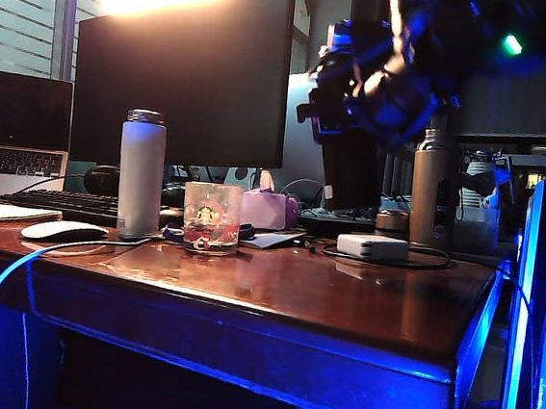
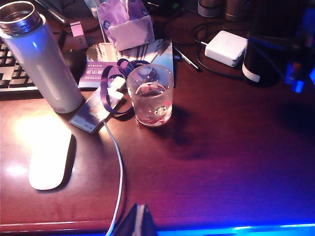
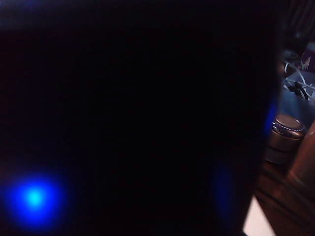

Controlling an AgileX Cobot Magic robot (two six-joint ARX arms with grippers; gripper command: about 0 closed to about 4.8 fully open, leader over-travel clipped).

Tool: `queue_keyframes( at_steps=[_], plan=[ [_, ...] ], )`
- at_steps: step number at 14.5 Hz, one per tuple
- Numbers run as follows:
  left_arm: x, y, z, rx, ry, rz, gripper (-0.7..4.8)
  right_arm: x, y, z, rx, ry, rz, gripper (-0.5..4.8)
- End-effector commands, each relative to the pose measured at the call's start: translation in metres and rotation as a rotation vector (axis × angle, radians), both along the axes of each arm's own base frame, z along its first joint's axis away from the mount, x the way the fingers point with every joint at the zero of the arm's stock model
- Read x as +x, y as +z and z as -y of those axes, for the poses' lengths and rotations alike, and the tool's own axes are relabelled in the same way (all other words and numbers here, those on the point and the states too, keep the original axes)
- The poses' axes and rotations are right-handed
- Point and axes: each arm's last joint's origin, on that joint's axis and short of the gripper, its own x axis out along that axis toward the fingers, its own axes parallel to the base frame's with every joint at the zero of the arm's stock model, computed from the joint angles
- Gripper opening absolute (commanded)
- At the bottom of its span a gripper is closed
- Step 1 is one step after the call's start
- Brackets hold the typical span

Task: Pick up the black thermos, pour a little water from inside into the glass cup, then place the black thermos back on the table.

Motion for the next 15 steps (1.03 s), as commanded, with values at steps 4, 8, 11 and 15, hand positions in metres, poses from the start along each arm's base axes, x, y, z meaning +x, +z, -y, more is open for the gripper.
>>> queue_keyframes(
  at_steps=[4,8,11,15],
  plan=[
    [0.0,0.003,0.0,-0.008,-0.007,0.015,-0.05,-0.004,0.005,0.0,0.099,0.066,0.069,2.42],
    [0.0,0.003,0.0,-0.008,-0.007,0.015,-0.05,0.0,-0.013,-0.002,0.156,0.055,-0.007,2.42],
    [0.0,0.003,0.0,-0.008,-0.007,0.016,-0.05,0.003,-0.026,-0.004,0.152,0.05,-0.055,2.42],
    [0.0,0.003,0.0,-0.008,-0.007,0.017,-0.05,0.006,-0.041,-0.006,0.134,0.05,-0.09,2.42]
  ],
)
